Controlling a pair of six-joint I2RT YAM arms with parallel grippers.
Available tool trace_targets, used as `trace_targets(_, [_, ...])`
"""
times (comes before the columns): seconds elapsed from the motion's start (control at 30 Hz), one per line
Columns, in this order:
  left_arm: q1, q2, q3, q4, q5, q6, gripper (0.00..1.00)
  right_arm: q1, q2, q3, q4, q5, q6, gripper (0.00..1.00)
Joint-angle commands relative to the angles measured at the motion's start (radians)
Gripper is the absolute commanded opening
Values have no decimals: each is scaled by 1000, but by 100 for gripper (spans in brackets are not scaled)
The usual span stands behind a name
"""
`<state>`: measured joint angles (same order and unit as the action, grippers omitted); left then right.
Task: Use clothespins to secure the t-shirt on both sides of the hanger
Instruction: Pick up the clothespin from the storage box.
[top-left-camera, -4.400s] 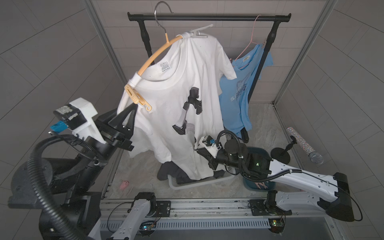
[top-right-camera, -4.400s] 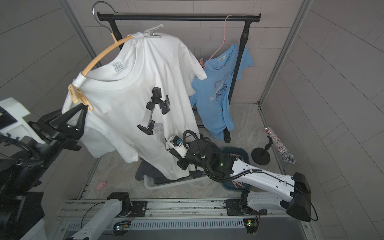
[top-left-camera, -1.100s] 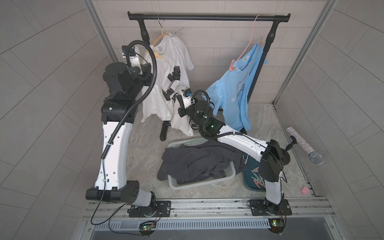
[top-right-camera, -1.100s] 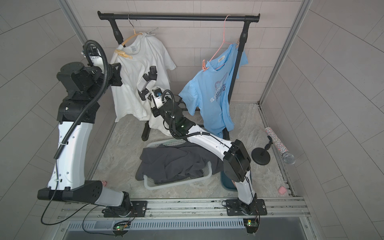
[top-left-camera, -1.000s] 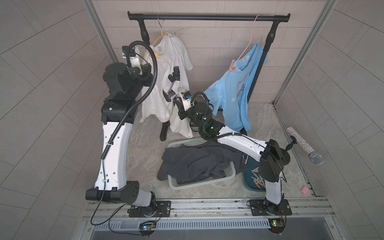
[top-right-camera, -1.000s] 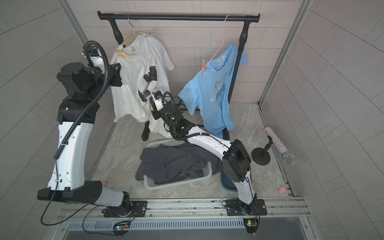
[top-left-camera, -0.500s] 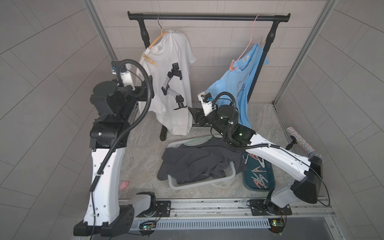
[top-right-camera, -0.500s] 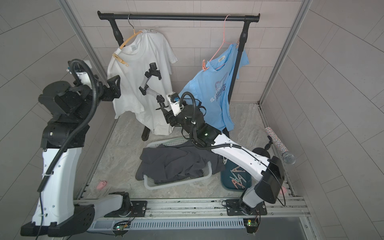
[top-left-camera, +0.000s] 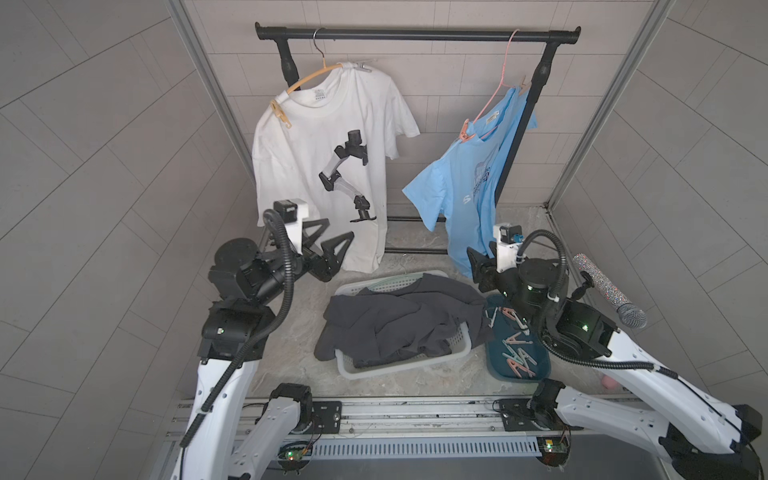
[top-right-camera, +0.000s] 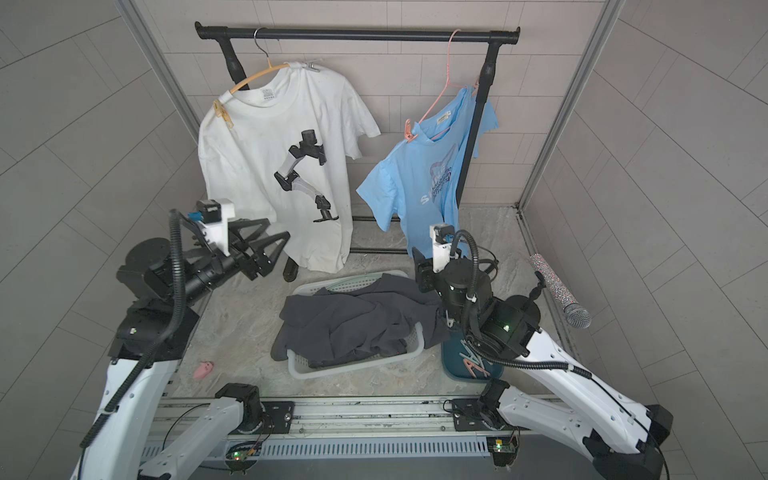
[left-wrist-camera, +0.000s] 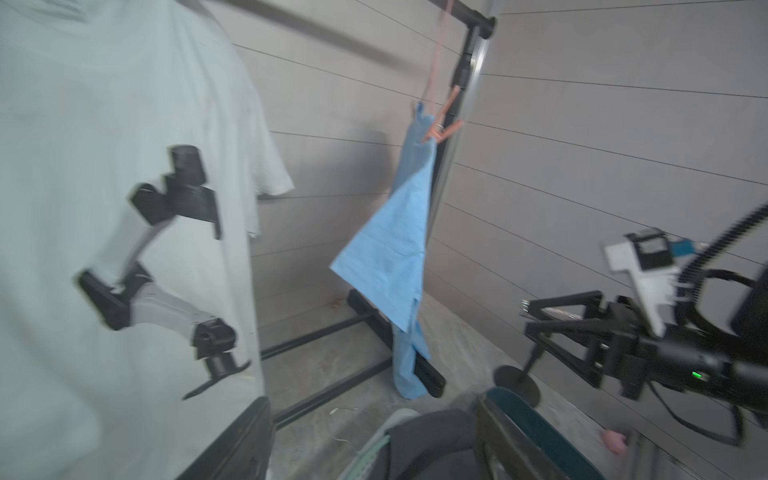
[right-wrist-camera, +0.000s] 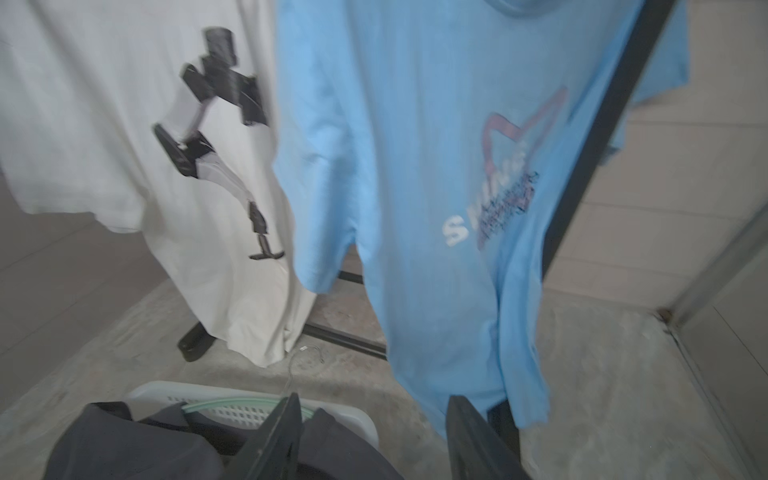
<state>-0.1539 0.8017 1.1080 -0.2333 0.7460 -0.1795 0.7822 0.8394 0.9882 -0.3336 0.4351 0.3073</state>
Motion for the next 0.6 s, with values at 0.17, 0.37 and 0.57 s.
trace_targets(0.17, [-176, -10, -353, 75, 129, 128, 80, -152, -122, -212, -333, 41, 329, 57])
trace_targets(0.37, [-192, 117, -347, -33, -171, 124, 80, -260, -63, -361, -315, -42, 539, 50])
trace_targets(0.57, [-193, 255, -276, -122, -179, 168, 73, -326, 42, -479, -169, -107, 599, 45])
